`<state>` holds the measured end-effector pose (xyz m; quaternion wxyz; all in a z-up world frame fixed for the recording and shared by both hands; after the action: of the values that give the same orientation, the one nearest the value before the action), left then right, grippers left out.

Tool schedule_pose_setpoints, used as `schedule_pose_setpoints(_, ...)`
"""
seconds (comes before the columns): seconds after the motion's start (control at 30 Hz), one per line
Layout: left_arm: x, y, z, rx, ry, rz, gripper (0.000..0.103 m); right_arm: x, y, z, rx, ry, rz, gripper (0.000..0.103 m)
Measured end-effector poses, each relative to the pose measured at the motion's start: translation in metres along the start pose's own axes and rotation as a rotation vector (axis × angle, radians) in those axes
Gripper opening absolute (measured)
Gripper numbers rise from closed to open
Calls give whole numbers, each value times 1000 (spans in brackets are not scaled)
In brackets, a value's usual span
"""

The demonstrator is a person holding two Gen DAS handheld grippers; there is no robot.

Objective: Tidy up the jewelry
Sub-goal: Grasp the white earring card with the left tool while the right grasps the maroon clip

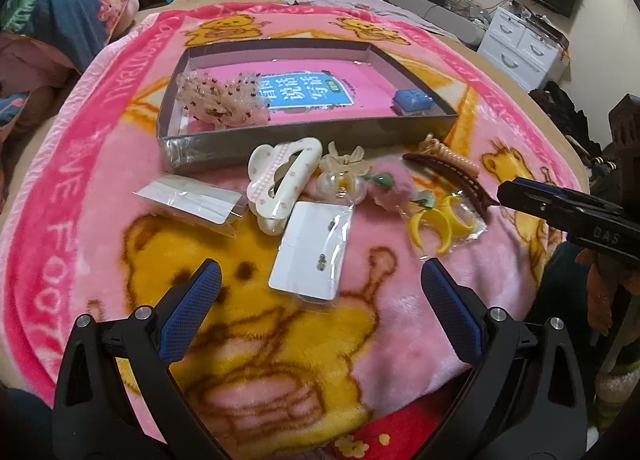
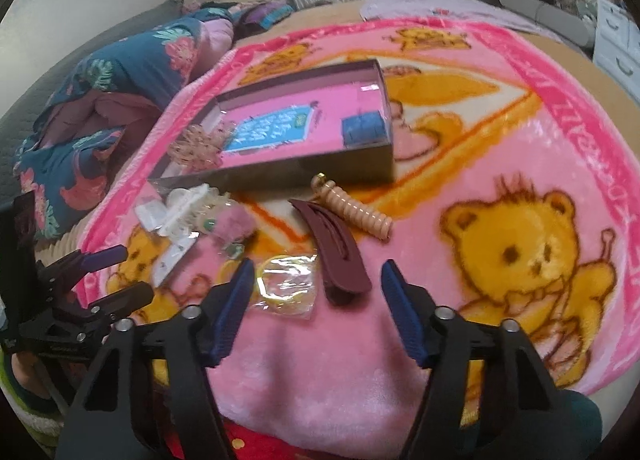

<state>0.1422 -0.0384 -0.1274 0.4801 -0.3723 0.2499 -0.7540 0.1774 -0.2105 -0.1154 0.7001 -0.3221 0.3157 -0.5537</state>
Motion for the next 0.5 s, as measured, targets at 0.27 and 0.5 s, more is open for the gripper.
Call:
schedule_pose_setpoints(0.27,-6,12,-1,-6,8,3,89,-2,34,10,-36,-34,-47,41)
schedule_pose_setpoints(0.5,-5,20,2,-8,12,-6,68,-6,56,15,-50,-81,-100,29)
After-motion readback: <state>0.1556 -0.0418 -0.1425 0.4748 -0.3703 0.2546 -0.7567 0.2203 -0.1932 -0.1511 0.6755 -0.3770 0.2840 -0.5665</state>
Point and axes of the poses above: each gripper's, at about its wrist camera, not at the fingertips, and y roughly the way its jaws point, x to its right, z to its top, the point moved 10 cm from there along y, roughly the way its jaws point, and after that the axes turned 12 degrees about -z, right-handed, at the moved point
